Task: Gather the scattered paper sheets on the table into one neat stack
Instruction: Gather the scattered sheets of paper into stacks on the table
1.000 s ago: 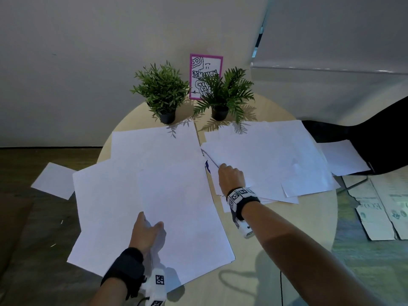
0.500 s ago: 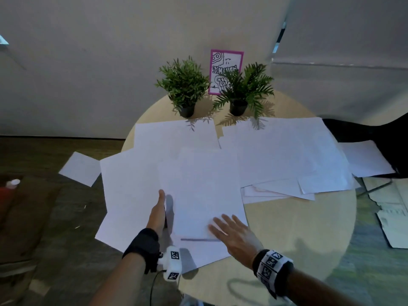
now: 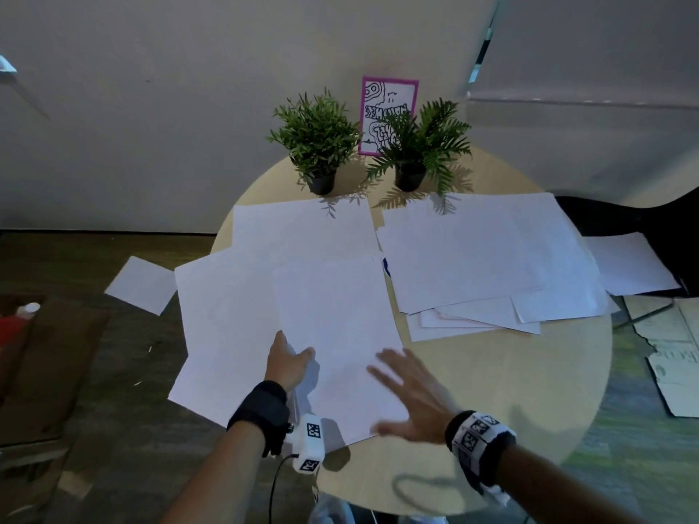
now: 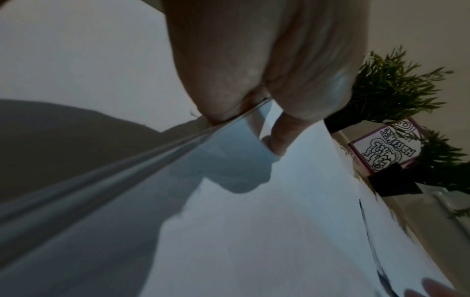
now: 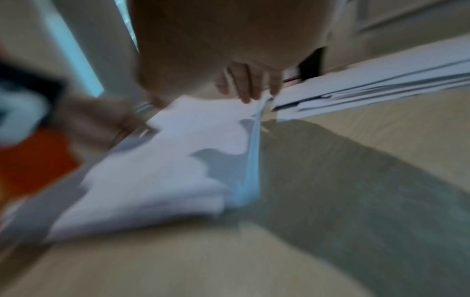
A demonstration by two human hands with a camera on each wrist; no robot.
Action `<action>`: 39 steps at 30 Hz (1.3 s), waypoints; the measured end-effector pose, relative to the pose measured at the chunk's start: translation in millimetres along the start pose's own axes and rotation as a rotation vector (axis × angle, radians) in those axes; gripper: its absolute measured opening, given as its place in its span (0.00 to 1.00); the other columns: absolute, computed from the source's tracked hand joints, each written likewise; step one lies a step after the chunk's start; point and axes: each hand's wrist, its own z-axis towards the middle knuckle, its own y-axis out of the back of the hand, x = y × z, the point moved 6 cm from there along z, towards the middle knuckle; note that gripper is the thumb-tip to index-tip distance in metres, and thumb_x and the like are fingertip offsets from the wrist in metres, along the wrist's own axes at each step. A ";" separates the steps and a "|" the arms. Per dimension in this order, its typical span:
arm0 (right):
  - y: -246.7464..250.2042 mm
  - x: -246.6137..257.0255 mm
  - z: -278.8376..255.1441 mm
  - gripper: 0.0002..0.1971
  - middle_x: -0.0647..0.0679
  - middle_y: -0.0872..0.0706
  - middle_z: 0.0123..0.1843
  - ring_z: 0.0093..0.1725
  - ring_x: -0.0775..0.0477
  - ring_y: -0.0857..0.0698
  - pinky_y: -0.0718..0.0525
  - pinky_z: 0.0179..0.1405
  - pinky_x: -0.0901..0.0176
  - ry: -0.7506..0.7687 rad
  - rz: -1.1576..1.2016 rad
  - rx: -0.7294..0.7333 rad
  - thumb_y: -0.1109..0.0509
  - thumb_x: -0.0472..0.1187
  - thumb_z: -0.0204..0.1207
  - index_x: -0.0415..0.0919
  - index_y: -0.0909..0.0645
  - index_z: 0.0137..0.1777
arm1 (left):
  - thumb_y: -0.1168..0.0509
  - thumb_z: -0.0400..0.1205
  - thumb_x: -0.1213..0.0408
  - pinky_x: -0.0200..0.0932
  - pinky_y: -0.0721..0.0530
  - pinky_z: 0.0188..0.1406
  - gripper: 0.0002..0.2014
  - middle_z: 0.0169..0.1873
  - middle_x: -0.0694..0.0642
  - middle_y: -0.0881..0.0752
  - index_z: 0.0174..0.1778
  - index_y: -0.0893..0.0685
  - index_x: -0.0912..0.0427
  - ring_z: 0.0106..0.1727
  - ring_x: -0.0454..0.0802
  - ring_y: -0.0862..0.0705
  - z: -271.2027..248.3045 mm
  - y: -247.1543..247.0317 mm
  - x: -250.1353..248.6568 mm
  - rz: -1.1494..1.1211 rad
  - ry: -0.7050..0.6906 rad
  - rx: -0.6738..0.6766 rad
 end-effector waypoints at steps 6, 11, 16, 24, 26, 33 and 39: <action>18.1 -49.0 45.5 0.38 0.41 0.37 0.84 0.82 0.39 0.37 0.36 0.82 0.46 -0.485 0.236 -0.096 0.37 0.58 0.83 0.41 0.47 0.85 | 0.33 0.83 0.69 0.45 0.32 0.63 0.28 0.65 0.49 0.32 0.77 0.38 0.64 0.70 0.50 0.32 -9.6 -1.5 -1.8 -0.096 -0.001 -0.022; 17.6 -41.3 63.8 0.31 0.40 0.24 0.72 0.70 0.38 0.24 0.19 0.66 0.43 -0.515 0.087 -0.041 0.38 0.61 0.81 0.42 0.35 0.76 | 0.37 0.84 0.70 0.45 0.30 0.58 0.32 0.54 0.46 0.31 0.81 0.47 0.63 0.61 0.51 0.32 -5.1 -8.0 -1.4 -0.050 0.012 0.024; 50.8 -89.8 81.0 0.27 0.41 0.22 0.68 0.69 0.38 0.25 0.24 0.68 0.44 -0.680 0.029 -0.223 0.36 0.58 0.81 0.38 0.29 0.70 | 0.33 0.82 0.70 0.47 0.28 0.54 0.26 0.56 0.54 0.33 0.73 0.38 0.64 0.56 0.54 0.31 4.5 -0.3 9.2 0.023 -0.014 -0.013; 64.7 -123.1 119.9 0.29 0.42 0.18 0.47 0.42 0.41 0.18 0.20 0.40 0.52 -0.793 -0.178 -0.033 0.29 0.59 0.69 0.37 0.28 0.57 | 0.31 0.80 0.69 0.49 0.29 0.51 0.20 0.52 0.59 0.30 0.62 0.33 0.61 0.52 0.54 0.32 8.1 2.3 11.2 0.082 0.009 0.011; 63.7 -122.9 127.2 0.24 0.42 0.18 0.44 0.38 0.43 0.19 0.21 0.37 0.53 -0.778 -0.185 0.002 0.29 0.49 0.66 0.36 0.29 0.56 | 0.31 0.81 0.68 0.49 0.27 0.55 0.27 0.58 0.61 0.29 0.72 0.35 0.68 0.55 0.57 0.30 9.7 2.4 11.6 0.088 0.026 0.026; 71.2 -110.7 130.3 0.08 0.42 0.16 0.51 0.51 0.41 0.14 0.14 0.48 0.49 -0.682 -0.302 0.093 0.36 0.30 0.80 0.32 0.21 0.57 | 0.31 0.80 0.70 0.43 0.38 0.37 0.19 0.39 0.52 0.41 0.42 0.39 0.57 0.42 0.51 0.40 9.8 3.8 9.7 0.101 -0.015 0.005; 106.0 -83.0 92.7 0.17 0.44 0.16 0.50 0.39 0.46 0.13 0.18 0.30 0.56 -0.575 -0.341 -0.260 0.32 0.29 0.74 0.34 0.23 0.63 | 0.32 0.81 0.67 0.45 0.36 0.41 0.17 0.39 0.54 0.39 0.41 0.38 0.57 0.41 0.52 0.38 7.2 7.3 9.0 0.016 0.034 0.048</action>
